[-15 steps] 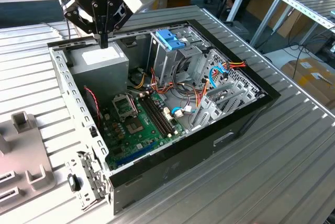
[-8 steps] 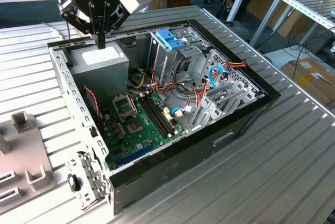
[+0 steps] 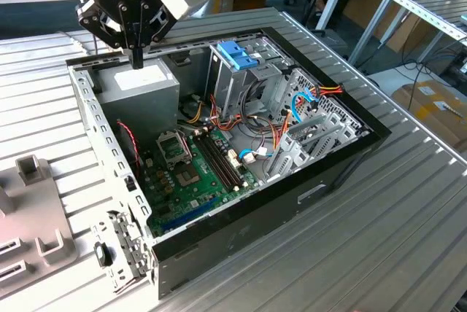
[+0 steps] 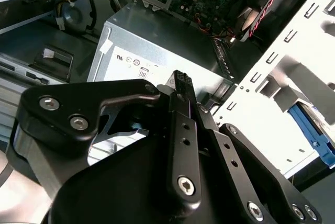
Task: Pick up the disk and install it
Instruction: 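Reach for the disk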
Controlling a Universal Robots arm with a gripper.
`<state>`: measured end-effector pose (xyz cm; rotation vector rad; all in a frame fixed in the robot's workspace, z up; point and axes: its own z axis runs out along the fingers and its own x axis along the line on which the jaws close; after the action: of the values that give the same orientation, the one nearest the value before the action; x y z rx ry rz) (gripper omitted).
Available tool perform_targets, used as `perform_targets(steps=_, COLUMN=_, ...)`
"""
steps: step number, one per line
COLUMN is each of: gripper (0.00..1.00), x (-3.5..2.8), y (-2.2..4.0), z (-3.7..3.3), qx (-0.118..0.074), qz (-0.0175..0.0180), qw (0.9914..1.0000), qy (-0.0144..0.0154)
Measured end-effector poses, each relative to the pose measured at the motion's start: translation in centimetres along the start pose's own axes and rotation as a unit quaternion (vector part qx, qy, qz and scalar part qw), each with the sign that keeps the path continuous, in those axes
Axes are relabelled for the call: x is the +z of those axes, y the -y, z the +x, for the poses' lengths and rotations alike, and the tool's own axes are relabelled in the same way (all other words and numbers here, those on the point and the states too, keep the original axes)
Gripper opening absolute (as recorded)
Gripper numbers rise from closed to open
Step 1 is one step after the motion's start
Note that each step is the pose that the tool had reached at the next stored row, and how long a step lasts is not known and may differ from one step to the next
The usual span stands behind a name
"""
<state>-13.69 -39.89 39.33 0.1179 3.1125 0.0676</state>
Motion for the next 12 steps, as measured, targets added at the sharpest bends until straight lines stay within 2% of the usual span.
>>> perform_targets(steps=12, gripper=0.11, x=-0.01, y=0.04, z=0.5, qx=0.0, qz=0.0, qw=1.0, qy=0.0)
